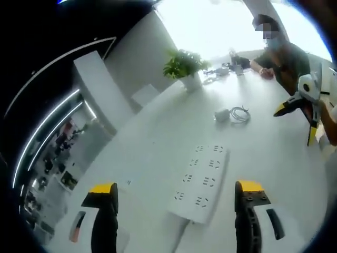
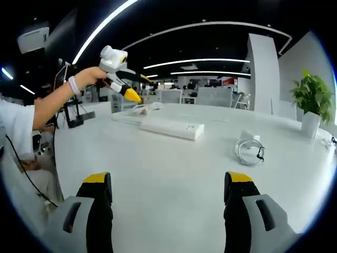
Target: Straighten the power strip on the desk, plug the charger into it
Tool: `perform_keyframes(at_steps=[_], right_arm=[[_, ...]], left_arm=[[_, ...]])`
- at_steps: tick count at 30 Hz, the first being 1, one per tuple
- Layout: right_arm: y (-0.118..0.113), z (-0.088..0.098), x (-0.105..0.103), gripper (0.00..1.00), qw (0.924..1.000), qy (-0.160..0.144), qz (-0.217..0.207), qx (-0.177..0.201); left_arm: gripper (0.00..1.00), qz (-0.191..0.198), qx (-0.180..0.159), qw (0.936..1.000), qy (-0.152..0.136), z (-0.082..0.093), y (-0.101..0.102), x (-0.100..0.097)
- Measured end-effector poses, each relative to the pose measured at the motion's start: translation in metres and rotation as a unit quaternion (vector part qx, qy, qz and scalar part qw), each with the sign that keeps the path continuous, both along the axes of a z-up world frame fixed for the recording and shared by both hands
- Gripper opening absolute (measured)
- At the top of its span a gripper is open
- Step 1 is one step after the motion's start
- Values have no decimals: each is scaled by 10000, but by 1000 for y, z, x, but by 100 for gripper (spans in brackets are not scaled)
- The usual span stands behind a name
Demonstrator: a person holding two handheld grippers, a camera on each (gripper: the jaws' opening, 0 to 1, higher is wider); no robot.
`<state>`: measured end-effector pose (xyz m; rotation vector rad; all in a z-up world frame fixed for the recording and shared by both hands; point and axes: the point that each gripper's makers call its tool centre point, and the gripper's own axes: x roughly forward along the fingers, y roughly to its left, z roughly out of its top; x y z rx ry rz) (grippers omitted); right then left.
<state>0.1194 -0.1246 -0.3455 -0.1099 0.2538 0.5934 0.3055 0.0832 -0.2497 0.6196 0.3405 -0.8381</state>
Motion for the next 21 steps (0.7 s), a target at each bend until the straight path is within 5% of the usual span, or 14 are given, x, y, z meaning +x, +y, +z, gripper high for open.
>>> perform_keyframes(at_steps=[10,21], right_arm=[[0,0,0,87,10000,2,-12,11],[1,-2,0,87,10000,17,4,1]], left_arm=[[90,93,-429,9988,-205,11,9,-27],[96,282,-917,9949,-317,13,19,-50]])
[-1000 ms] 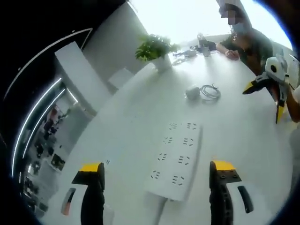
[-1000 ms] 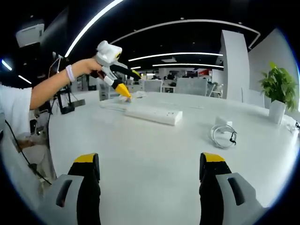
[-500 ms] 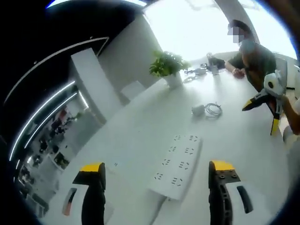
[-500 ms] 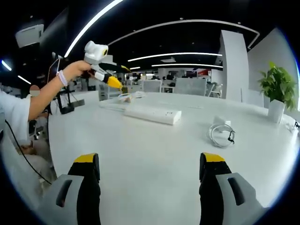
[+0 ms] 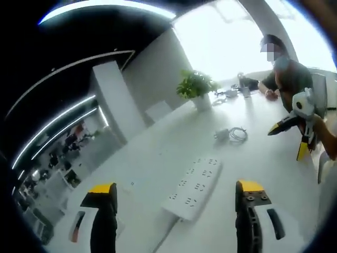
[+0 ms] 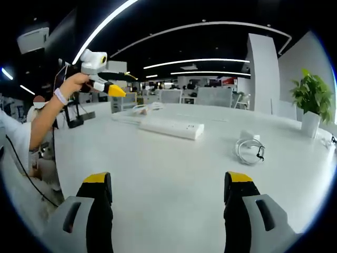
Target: Straighten the power strip on the desk, plug the charger into it
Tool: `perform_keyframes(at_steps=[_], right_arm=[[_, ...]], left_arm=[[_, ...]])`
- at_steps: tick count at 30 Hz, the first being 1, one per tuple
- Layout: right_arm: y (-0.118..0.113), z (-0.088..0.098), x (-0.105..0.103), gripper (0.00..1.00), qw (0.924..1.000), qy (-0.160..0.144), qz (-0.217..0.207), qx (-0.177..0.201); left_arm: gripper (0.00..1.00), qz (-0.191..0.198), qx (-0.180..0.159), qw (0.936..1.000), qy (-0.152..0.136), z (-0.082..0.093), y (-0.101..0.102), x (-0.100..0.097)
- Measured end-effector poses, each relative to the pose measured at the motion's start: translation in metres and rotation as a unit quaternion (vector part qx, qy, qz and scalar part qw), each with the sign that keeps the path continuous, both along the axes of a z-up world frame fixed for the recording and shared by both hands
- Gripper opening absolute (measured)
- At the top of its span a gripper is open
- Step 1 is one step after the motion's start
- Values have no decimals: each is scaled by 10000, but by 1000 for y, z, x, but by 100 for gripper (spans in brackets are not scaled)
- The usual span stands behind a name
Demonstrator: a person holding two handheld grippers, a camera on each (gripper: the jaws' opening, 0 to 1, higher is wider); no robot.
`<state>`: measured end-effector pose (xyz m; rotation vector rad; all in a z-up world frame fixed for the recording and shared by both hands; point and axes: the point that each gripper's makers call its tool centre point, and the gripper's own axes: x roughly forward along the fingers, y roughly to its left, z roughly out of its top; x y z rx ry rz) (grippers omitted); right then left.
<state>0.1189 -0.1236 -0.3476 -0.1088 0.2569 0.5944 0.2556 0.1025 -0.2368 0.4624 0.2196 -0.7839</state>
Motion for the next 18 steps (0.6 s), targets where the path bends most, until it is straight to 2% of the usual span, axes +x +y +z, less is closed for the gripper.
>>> perform_keyframes(at_steps=[8,18], right_arm=[[1,-2,-1,87,10000,23,21,-41],[2,-2,0,87,10000,19,31,-36]], left_arm=[[99,212,-281,9993,-152,0,13,-13],[99,300,-677,9969,-284,4,17,-36]])
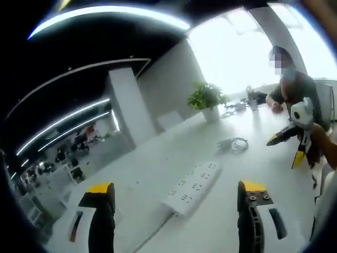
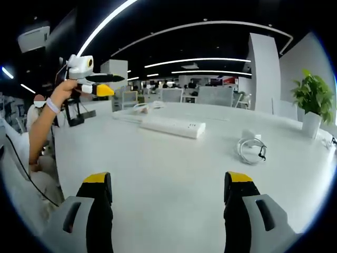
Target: Straighten the power strip on the desk, plug the charger into it
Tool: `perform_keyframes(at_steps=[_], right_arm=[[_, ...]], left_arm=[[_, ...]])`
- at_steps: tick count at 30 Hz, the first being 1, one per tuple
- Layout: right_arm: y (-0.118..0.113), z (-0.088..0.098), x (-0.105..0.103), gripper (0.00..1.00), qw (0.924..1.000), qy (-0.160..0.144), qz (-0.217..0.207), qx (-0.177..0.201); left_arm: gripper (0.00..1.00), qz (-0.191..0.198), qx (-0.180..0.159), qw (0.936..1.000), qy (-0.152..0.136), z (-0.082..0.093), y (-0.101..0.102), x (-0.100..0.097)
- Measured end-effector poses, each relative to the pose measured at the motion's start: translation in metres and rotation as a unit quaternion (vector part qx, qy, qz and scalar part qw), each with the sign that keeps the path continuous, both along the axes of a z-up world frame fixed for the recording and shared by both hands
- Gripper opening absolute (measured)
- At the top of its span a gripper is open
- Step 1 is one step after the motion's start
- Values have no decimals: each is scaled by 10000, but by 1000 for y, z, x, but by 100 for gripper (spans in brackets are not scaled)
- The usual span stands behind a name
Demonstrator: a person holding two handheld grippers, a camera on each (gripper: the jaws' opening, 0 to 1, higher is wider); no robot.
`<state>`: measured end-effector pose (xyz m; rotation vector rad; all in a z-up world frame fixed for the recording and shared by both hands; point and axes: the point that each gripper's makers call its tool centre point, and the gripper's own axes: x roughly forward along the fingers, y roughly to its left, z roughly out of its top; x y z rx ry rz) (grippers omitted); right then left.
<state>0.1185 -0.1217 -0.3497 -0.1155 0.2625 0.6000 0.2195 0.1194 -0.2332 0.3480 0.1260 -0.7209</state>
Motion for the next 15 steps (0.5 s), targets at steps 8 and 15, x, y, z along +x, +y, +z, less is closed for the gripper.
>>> perform_keyframes(at_steps=[8,15], right_arm=[[0,-1,0,87,10000,16,-8,-2],[1,-1,0,87,10000,26,6,-4]], left_arm=[[99,128,-195,9996,-138,3,7,-17],[99,269,-332,9989,-170,3,15,-25]])
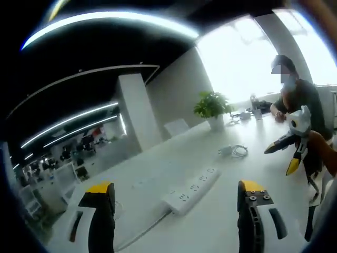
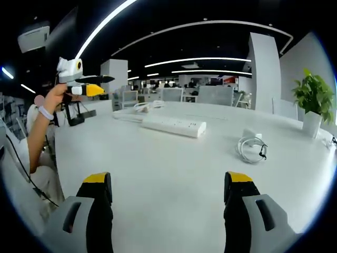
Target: Straighten the power strip on the desk, plug the charger into it
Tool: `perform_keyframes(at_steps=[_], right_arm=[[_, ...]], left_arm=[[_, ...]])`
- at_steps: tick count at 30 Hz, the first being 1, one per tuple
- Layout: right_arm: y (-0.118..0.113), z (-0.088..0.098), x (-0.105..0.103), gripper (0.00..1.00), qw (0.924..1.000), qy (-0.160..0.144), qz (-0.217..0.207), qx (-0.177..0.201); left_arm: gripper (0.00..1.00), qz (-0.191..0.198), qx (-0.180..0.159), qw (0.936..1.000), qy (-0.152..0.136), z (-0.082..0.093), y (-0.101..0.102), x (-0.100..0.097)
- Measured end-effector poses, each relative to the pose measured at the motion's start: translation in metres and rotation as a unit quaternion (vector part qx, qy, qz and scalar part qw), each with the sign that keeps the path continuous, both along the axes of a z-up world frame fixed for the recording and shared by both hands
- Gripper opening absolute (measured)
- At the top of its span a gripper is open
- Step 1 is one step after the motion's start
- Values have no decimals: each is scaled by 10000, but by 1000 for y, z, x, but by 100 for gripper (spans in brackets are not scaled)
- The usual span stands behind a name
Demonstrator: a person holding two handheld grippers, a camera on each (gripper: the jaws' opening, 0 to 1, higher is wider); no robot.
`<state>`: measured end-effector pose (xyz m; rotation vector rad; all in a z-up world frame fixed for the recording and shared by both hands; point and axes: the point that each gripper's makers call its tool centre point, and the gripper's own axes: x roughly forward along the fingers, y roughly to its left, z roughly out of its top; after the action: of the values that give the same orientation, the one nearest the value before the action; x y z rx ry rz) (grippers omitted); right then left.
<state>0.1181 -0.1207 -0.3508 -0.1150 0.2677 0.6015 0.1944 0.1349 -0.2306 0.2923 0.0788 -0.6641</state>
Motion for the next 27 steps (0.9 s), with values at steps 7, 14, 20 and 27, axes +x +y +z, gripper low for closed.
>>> perform_keyframes(at_steps=[7,14,20,27], right_arm=[[0,0,0,87,10000,7,-6,2],[2,-2,1,87,10000,34,10,2],[4,-2,2,87,10000,31,20,17],[4,-5,2,87,10000,39,36,23]], left_arm=[[99,95,-162,9998,-119,0,6,-11],[99,183,-282,9993,-171,0,11,-17],[99,262,-383,9987,-227,-3,16,-24],[99,478,-448,9976,-212,-13,26,-29]])
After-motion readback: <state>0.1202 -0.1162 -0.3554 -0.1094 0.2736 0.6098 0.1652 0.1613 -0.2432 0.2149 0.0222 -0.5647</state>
